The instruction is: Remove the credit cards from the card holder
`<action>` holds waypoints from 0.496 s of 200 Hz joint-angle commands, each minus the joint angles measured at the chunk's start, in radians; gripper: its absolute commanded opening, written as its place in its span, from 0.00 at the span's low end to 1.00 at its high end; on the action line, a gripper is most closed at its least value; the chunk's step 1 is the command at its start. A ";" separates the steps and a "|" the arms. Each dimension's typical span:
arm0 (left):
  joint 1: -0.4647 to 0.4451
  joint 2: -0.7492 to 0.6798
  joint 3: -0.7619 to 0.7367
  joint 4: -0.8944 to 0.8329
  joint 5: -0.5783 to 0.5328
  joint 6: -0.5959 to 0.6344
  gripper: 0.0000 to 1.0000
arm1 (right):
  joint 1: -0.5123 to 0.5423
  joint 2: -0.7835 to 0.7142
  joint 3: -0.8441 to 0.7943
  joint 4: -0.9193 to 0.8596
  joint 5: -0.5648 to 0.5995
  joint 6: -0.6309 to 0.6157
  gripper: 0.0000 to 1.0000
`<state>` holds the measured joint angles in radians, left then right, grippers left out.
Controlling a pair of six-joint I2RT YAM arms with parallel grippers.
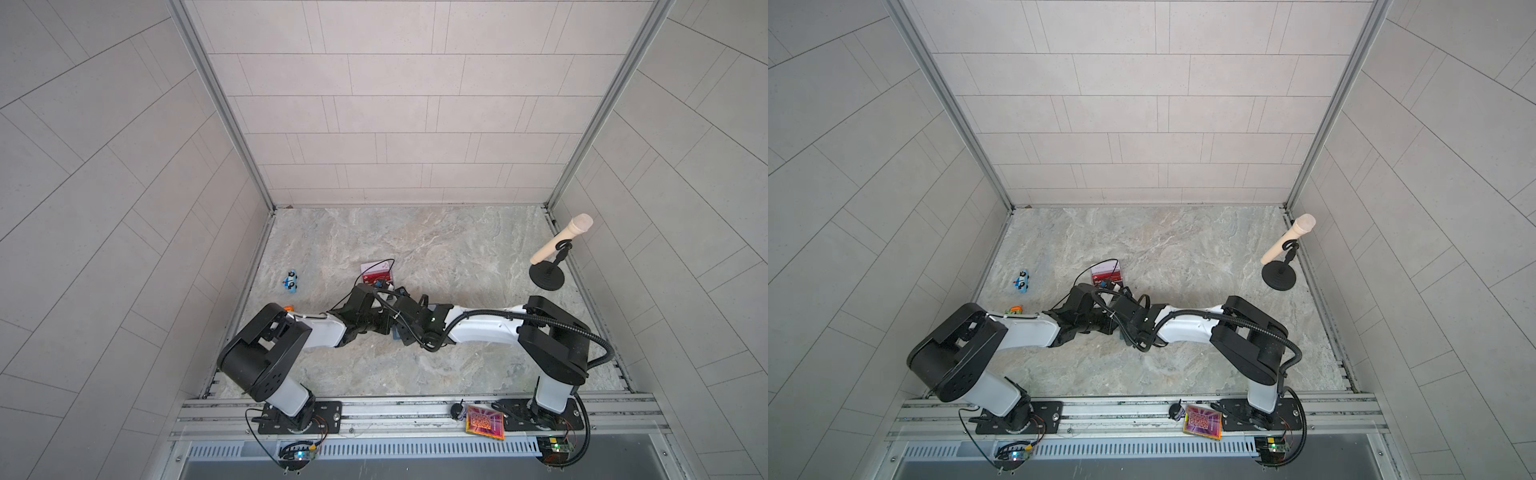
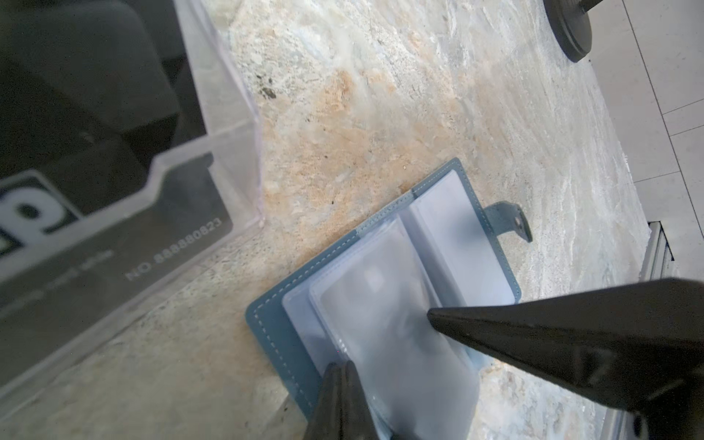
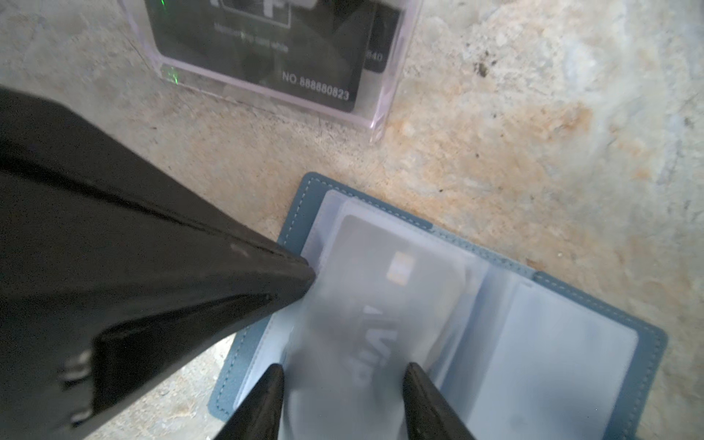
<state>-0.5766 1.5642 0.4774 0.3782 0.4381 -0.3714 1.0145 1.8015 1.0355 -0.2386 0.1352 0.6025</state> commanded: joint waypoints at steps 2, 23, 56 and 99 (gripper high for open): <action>-0.005 0.033 -0.027 -0.073 -0.029 0.019 0.00 | 0.004 0.000 -0.015 -0.021 0.010 0.010 0.49; -0.005 0.032 -0.026 -0.077 -0.029 0.022 0.00 | 0.000 -0.009 -0.018 -0.021 0.014 0.010 0.44; -0.005 0.028 -0.025 -0.084 -0.031 0.026 0.00 | -0.012 -0.025 -0.018 -0.046 0.049 0.012 0.40; -0.005 0.034 -0.023 -0.085 -0.027 0.029 0.00 | -0.032 -0.065 -0.023 -0.089 0.103 0.017 0.36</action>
<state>-0.5766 1.5642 0.4774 0.3779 0.4381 -0.3611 0.9970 1.7866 1.0294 -0.2657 0.1738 0.6041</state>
